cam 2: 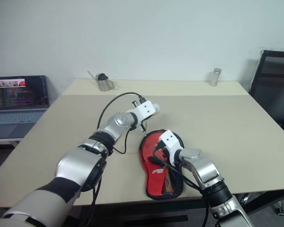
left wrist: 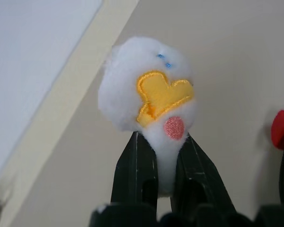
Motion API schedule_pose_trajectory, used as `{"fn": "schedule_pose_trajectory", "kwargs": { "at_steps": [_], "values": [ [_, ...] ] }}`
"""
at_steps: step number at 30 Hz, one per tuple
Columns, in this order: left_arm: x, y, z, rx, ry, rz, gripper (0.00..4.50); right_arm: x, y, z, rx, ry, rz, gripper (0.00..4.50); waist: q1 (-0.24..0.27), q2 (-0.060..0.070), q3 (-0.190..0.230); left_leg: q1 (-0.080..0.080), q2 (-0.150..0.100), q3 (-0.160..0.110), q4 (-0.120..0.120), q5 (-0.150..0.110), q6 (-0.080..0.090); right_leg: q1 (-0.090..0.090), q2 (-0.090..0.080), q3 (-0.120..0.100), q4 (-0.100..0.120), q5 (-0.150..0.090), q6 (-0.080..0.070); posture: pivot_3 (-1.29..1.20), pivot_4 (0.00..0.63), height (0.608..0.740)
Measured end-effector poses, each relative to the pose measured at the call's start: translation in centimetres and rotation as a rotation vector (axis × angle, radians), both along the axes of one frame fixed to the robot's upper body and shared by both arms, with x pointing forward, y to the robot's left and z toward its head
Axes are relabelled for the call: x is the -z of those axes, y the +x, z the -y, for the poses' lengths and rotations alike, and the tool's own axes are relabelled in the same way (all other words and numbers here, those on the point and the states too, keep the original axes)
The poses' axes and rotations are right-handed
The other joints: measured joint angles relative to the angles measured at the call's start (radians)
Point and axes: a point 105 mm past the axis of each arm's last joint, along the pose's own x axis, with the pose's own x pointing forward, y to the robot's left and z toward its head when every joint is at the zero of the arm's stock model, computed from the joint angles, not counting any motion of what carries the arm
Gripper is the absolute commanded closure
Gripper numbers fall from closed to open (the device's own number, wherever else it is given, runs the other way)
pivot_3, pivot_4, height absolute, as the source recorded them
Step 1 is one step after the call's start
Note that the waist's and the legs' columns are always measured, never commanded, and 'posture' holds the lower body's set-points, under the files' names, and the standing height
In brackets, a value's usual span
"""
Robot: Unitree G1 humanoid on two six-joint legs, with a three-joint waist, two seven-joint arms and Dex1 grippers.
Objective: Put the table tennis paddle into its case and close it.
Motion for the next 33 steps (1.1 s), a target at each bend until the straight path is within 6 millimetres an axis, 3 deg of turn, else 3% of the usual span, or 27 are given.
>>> {"fn": "schedule_pose_trajectory", "kwargs": {
  "at_steps": [13, 22, 33],
  "values": [
    [0.2, -1.0, 4.3, 0.166, 0.265, 0.176, 4.46, 0.1, 0.0, 0.4, 0.027, 0.018, -0.002, 0.00, 0.008, 0.000, 0.000, 0.000, 0.000, -0.001, 0.000, 0.000, 0.000, 0.000, -0.001, -0.001, -0.001, 0.000, 0.000, 0.00, 0.150, 0.740],
    [0.5, -1.7, 5.6, 0.279, 0.453, 0.304, 4.46, 0.1, 0.0, 0.6, 0.040, 0.022, -0.005, 0.00, 0.016, 0.000, 0.000, -0.001, 0.000, -0.002, 0.000, 0.000, 0.000, 0.000, -0.001, -0.001, -0.002, 0.000, 0.000, 0.00, 0.150, 0.740],
    [0.1, -1.3, 5.2, 0.253, 0.504, 0.360, 4.46, -0.1, -0.2, 0.6, 0.040, 0.019, -0.006, 0.00, 0.016, 0.000, 0.000, -0.003, 0.000, -0.003, 0.000, -0.001, 0.000, -0.001, -0.002, -0.002, -0.003, 0.000, 0.000, 0.00, 0.150, 0.740]
  ]
}}
